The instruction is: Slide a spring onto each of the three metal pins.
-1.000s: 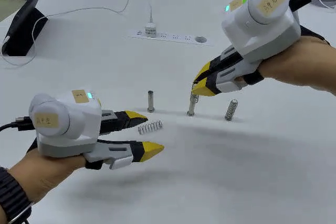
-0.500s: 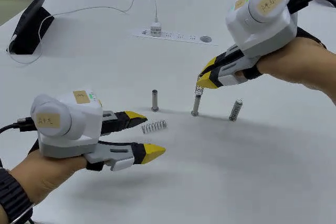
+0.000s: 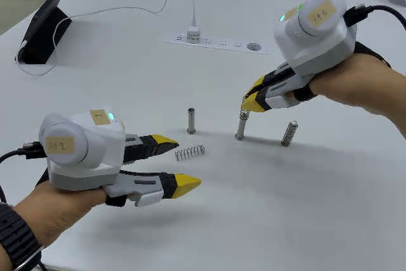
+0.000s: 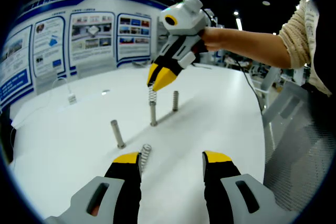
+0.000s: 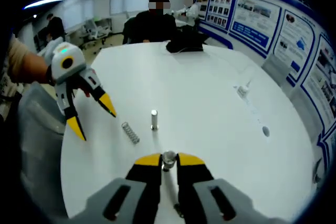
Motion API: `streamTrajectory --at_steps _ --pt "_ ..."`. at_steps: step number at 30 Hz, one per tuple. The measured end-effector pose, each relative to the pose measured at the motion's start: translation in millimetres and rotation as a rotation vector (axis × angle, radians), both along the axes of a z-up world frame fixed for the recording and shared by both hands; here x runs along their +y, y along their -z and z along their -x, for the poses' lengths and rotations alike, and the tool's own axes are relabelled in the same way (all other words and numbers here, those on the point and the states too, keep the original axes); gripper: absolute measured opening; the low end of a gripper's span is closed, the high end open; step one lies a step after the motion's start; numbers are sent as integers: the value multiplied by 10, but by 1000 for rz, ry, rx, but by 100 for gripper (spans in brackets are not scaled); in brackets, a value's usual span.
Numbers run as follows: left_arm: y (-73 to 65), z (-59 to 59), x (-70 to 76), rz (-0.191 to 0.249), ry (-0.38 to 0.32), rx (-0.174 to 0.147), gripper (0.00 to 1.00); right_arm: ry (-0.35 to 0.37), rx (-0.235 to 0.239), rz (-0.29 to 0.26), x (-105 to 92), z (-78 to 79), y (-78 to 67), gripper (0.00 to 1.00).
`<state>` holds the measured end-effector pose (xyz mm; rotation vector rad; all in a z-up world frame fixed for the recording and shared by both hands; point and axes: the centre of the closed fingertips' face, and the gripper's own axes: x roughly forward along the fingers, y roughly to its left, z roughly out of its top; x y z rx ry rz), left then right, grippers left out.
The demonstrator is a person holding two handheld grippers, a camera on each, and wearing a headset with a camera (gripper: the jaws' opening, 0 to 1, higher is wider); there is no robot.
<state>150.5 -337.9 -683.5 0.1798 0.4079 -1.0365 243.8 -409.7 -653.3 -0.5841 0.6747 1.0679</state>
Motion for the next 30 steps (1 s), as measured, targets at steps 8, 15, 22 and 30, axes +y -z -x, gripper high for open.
streamTrajectory --at_steps 8,15,22,30 --pt "4 4 1 0 -1 2 47 22 28 4 9 -14 177 12" --pt "2 -1 9 1 -2 3 47 45 60 9 2 -20 335 12" --pt "7 0 21 2 -4 5 47 56 74 21 -19 -4 425 12" --pt "2 0 36 4 -6 2 47 64 70 24 -67 11 431 14"
